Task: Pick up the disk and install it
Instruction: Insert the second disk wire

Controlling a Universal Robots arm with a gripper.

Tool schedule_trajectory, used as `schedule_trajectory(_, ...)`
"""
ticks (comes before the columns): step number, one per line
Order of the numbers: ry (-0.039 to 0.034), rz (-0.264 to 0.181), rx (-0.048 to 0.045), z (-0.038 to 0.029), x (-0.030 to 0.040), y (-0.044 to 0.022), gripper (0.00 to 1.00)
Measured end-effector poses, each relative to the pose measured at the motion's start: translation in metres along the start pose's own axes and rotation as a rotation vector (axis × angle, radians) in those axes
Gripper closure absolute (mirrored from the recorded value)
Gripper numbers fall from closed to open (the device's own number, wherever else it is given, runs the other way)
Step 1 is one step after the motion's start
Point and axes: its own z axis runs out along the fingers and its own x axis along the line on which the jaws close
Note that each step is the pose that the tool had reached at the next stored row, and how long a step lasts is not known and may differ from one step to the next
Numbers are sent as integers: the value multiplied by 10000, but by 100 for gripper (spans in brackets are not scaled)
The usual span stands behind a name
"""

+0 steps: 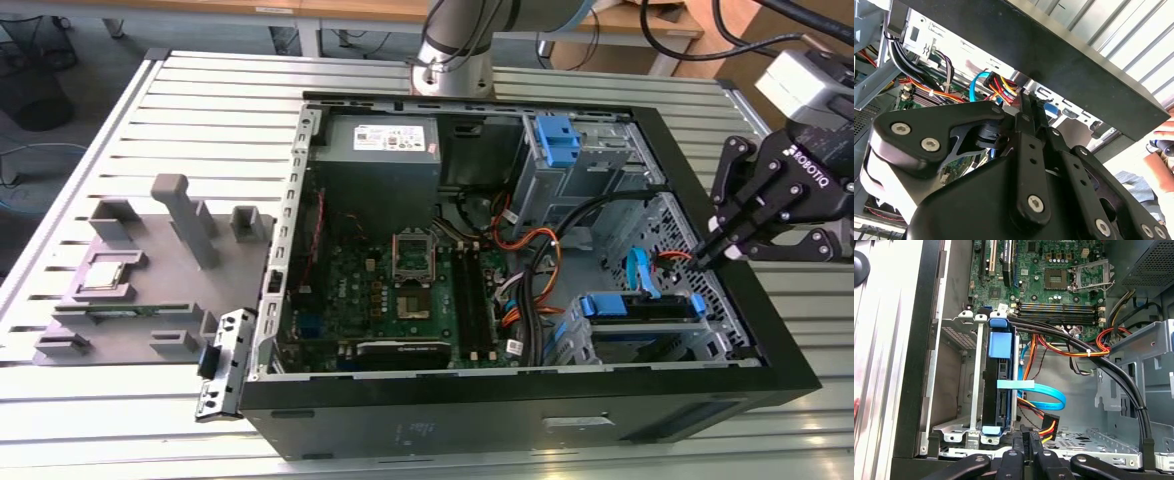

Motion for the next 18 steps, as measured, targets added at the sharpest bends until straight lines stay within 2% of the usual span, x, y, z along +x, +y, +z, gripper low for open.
schedule_trajectory(8,-5,0,0,-3,0,1,83)
schedule_trajectory(14,0,0,0,-57,2,10,83)
schedule_trajectory(18,1,2,13,-58,2,21,83)
